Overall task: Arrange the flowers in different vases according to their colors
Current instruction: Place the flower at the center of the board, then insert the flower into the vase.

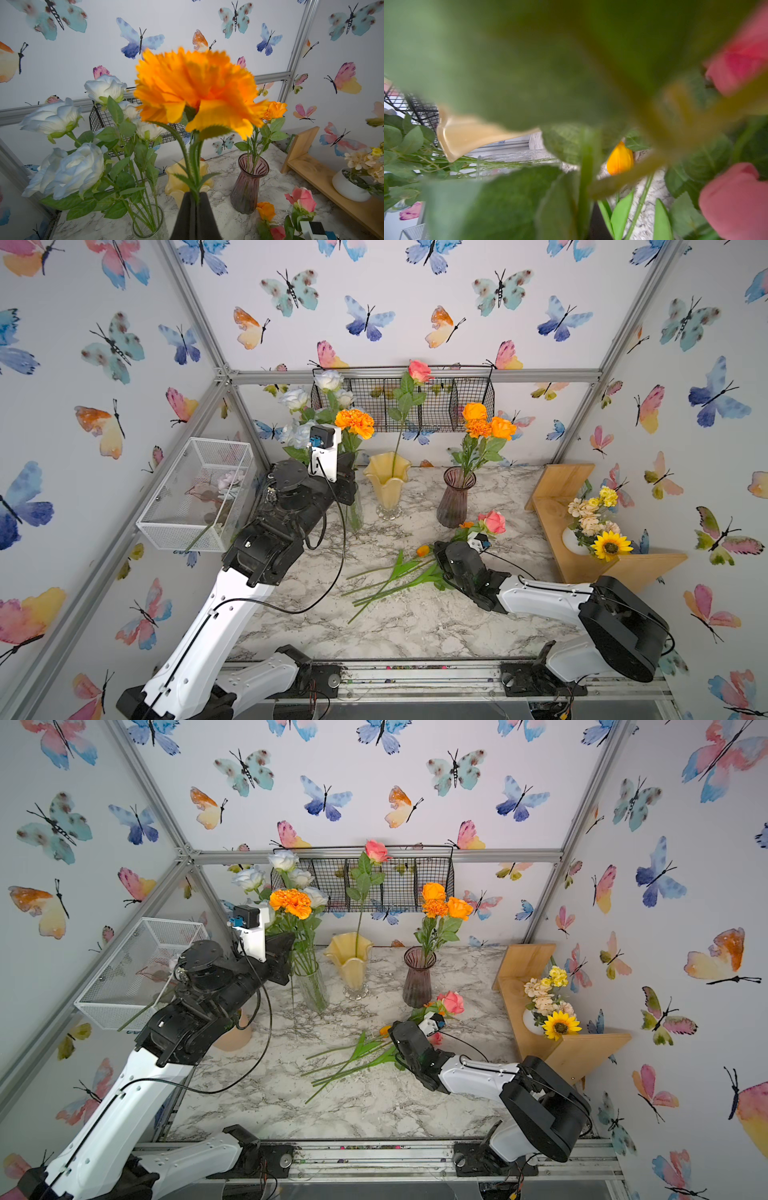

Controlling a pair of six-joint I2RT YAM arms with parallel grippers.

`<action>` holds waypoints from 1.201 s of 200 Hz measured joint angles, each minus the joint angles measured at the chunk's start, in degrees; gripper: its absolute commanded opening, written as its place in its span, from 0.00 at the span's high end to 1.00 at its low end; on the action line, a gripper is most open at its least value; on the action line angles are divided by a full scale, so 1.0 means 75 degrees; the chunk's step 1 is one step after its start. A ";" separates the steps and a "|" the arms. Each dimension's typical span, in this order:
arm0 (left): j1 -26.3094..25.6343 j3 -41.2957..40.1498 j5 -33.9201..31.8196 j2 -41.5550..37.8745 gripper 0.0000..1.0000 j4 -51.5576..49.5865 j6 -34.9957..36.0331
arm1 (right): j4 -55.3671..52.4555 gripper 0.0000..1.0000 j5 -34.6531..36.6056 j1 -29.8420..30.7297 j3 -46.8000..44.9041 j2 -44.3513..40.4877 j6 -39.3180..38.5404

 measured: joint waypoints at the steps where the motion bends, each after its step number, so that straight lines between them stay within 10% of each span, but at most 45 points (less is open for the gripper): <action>1: -0.0003 -0.0012 0.0020 0.0003 0.97 0.0000 -0.0003 | -0.0020 0.73 0.0012 0.0000 -0.0006 -0.0009 0.0015; 70: -0.0571 0.0085 0.0385 0.1061 0.98 -0.0032 -0.0221 | -0.1072 0.02 0.0093 0.0003 -0.0157 -0.0982 -0.0128; 240: -0.0938 0.2710 0.1428 0.4575 1.00 0.3608 -0.1475 | -0.4465 0.02 0.0787 0.0000 -0.0880 -0.5715 -0.0895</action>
